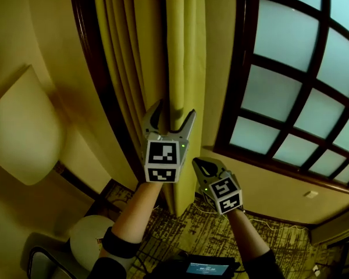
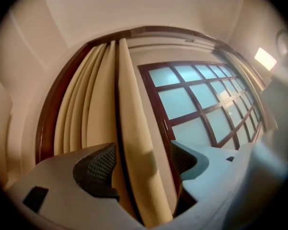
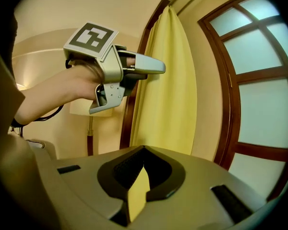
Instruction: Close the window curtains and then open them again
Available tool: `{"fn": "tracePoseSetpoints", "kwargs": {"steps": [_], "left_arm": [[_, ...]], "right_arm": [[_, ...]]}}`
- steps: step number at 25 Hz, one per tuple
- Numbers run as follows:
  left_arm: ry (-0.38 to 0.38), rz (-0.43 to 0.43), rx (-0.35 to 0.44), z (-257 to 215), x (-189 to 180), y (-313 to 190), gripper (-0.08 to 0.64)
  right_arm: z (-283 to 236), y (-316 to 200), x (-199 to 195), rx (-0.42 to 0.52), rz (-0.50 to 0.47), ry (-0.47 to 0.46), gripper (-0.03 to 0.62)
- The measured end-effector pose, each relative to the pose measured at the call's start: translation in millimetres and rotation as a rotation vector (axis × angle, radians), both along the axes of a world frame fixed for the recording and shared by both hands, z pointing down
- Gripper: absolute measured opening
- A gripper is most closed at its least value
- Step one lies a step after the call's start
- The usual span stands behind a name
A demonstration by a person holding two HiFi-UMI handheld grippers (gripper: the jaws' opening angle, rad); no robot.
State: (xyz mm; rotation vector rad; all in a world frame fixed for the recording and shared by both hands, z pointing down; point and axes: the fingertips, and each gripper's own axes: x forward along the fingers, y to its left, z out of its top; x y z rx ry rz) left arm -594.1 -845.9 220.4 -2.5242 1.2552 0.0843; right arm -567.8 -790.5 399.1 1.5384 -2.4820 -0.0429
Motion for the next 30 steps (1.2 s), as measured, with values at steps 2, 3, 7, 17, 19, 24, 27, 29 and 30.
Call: {"fn": "tracePoseSetpoints", "kwargs": {"steps": [2, 3, 7, 17, 19, 24, 27, 29, 30], "left_arm": [[0.001, 0.012, 0.025, -18.5, 8.7, -5.5, 0.357], [0.002, 0.016, 0.034, -25.7, 12.6, -7.9, 0.357], [0.004, 0.019, 0.042, -43.4, 22.7, -19.5, 0.357], [-0.002, 0.015, 0.055, -55.2, 25.2, -31.6, 0.328], [0.002, 0.01, 0.061, -57.2, 23.0, -32.5, 0.256], [0.041, 0.002, 0.054, -60.5, 17.3, -35.1, 0.074], [0.07, 0.014, 0.049, -62.7, 18.4, -34.6, 0.014], [0.06, 0.033, 0.046, -62.9, 24.9, -32.9, 0.013], [0.053, 0.043, 0.047, -62.9, 29.1, -31.8, 0.013]], "right_arm": [[-8.2, -9.2, 2.4, 0.009, 0.026, -0.003, 0.014], [-14.4, -13.0, 3.3, 0.018, 0.035, -0.006, 0.014], [-37.0, -24.3, 7.6, 0.045, 0.047, -0.011, 0.014], [-58.8, -37.9, 17.3, 0.063, 0.06, -0.029, 0.014], [-57.5, -39.5, 17.4, 0.057, 0.064, -0.034, 0.014], [-57.7, -40.7, 14.9, 0.056, 0.068, -0.038, 0.014], [-60.2, -41.0, 16.2, 0.06, 0.079, -0.042, 0.015], [-61.6, -40.4, 19.4, 0.063, 0.091, -0.043, 0.014], [-62.1, -40.0, 21.8, 0.065, 0.097, -0.042, 0.015]]}}
